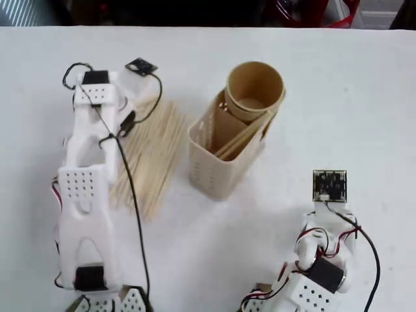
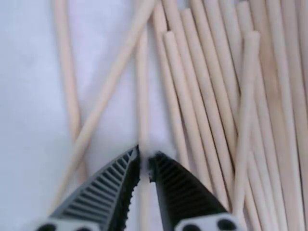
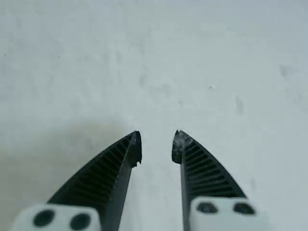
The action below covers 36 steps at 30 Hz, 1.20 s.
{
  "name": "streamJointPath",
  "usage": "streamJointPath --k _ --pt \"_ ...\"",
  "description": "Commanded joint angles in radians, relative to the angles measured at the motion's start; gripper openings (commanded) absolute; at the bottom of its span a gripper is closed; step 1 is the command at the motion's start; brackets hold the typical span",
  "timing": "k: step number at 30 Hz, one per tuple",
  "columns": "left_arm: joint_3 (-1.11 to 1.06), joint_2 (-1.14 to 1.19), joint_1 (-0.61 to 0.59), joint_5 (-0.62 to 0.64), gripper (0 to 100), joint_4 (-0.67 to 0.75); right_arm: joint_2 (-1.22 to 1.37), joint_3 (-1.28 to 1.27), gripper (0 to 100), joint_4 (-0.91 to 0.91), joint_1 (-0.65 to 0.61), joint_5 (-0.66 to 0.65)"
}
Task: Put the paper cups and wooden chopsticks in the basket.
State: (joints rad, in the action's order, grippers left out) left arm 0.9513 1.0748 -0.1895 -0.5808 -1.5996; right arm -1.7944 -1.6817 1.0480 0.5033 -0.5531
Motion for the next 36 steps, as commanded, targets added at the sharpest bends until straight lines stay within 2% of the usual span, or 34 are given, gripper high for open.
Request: streamJointPath --k 1,5,10,18,28,32,36 --pt "0.094 0.007 -0.016 0.011 2 -0.052 -0.008 -0.009 11.4 -0.018 0.01 -0.006" --pt "0.242 -0.008 -0.015 0.014 2 -0.187 -0.008 -0.009 11.4 -0.018 0.01 -0.006" --pt "0.262 -0.082 -0.022 0.04 2 -0.192 -0.008 -0.009 11.4 -0.018 0.008 -0.006" --pt "-0.026 -0.325 0.015 0.041 2 -0.192 -0.008 -0.009 11.4 -0.018 0.01 -0.006" --pt "-0.393 -0.777 0.094 0.046 2 -0.187 -0.008 -0.009 11.4 -0.018 0.01 -0.006" --pt "-0.431 -1.024 0.131 0.123 2 -0.178 -0.008 -0.009 11.4 -0.018 0.01 -0.006" --pt "-0.436 -1.305 0.237 0.199 2 -0.133 -0.008 -0.009 11.4 -0.018 0.01 -0.006"
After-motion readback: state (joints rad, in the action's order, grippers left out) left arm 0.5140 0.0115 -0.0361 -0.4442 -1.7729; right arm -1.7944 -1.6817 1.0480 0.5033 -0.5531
